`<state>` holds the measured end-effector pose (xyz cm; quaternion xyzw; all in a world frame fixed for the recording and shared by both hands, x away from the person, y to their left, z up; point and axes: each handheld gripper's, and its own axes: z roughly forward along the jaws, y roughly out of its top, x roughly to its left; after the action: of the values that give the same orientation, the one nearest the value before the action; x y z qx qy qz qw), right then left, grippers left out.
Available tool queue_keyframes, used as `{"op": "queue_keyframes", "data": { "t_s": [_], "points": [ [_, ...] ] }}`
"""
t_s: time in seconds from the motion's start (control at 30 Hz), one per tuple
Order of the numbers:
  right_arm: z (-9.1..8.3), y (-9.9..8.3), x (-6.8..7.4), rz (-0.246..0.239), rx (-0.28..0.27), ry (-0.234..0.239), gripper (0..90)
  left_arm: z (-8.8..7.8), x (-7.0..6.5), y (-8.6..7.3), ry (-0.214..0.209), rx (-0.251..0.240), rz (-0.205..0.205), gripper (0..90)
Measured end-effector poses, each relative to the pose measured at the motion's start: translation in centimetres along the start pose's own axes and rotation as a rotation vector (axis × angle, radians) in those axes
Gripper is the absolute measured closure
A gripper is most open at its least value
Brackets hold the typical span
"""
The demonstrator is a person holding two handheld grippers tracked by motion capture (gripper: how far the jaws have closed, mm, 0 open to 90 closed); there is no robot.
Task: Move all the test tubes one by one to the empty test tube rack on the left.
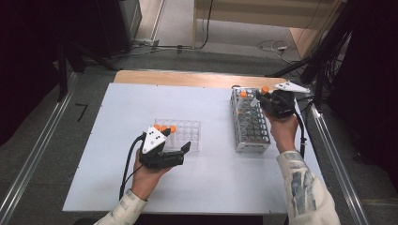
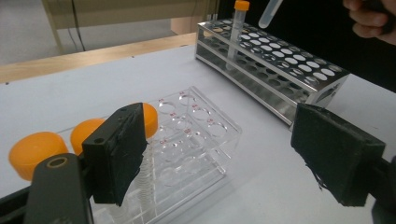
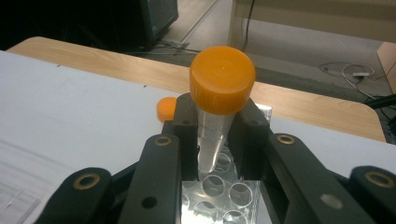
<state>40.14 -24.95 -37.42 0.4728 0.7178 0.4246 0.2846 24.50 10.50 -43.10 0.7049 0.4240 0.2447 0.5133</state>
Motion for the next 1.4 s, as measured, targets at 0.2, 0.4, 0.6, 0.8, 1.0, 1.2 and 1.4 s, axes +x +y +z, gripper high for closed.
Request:
{"op": "queue_keyframes", "data": {
  "t_s": [0.2, 0.4, 0.6, 0.8, 1.0, 1.2, 1.4],
  "points": [
    [-2.2, -1.3, 1.1, -0.040, -0.007, 0.026, 72.0, -0.2, -0.3, 0.0, 0.038, -0.003, 0.014, 18.3],
    [-3.9, -2.5, 2.9, -0.086, -0.020, 0.100, 72.0, -0.3, -0.7, 0.0, 0.032, -0.019, 0.002, 18.3],
    [-4.5, -3.7, 5.7, -0.118, -0.024, 0.195, 71.9, -0.4, -0.4, 0.1, 0.021, -0.010, 0.004, 21.5],
    [-4.5, -5.9, 9.0, -0.183, 0.007, 0.291, 71.9, -0.4, -0.8, 0.4, 0.007, -0.021, 0.018, 21.5],
    [-3.9, -6.9, 11.5, -0.233, 0.030, 0.354, 71.8, 0.9, -2.7, 1.4, -0.056, -0.038, 0.046, 26.3],
    [-3.2, -7.2, 13.6, -0.274, 0.055, 0.394, 71.8, 2.1, -4.3, 2.5, -0.102, -0.050, 0.072, 33.9],
    [-2.9, -7.5, 14.9, -0.295, 0.068, 0.423, 71.8, 3.3, -5.1, 2.6, -0.143, -0.033, 0.084, 46.9]
  ]
}}
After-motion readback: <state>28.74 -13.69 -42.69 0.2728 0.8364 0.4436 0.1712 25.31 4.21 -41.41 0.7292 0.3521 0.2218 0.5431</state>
